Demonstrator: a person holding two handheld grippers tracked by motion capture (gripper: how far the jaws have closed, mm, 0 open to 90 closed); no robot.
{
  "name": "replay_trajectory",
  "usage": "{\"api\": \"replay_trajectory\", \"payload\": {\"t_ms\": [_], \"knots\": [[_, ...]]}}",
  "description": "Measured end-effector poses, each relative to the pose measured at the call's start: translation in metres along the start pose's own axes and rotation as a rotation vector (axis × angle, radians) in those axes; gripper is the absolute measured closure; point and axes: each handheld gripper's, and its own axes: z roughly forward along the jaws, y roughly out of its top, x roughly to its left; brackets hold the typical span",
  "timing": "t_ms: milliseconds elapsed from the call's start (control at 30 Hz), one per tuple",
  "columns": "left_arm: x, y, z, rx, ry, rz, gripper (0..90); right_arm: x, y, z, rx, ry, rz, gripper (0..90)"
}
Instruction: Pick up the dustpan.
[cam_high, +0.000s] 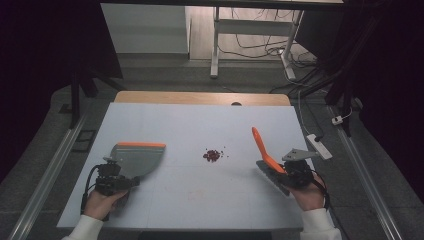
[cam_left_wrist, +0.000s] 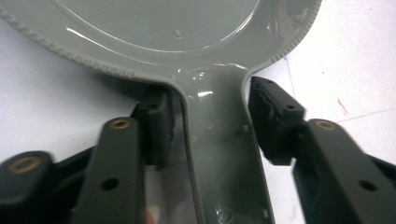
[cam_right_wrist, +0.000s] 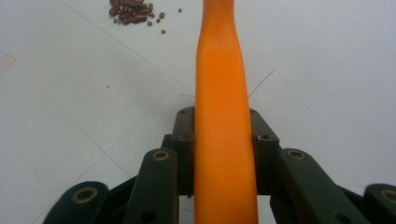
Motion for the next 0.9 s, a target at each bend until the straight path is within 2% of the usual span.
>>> {"api": "replay_trajectory", "payload": {"t_ms": [433,633,900], "knots": [[0.0037,-0.0008,-0.0019,-0.027,0.000,-0.017,60.8,-0.0001,-0.0001,-0.0008,-0.005,0.000,-0.003,70.0],[0.0064,-0.0021,-0.0063,-0.076,-0.019,0.009,61.1,0.0004,0.0010,-0.0020,-0.009,-0.010,0.001,70.1],[0.0079,-0.0029,-0.0064,-0.105,-0.047,0.042,61.1,0.0011,0.0020,-0.0033,-0.013,-0.010,-0.003,70.1]]}}
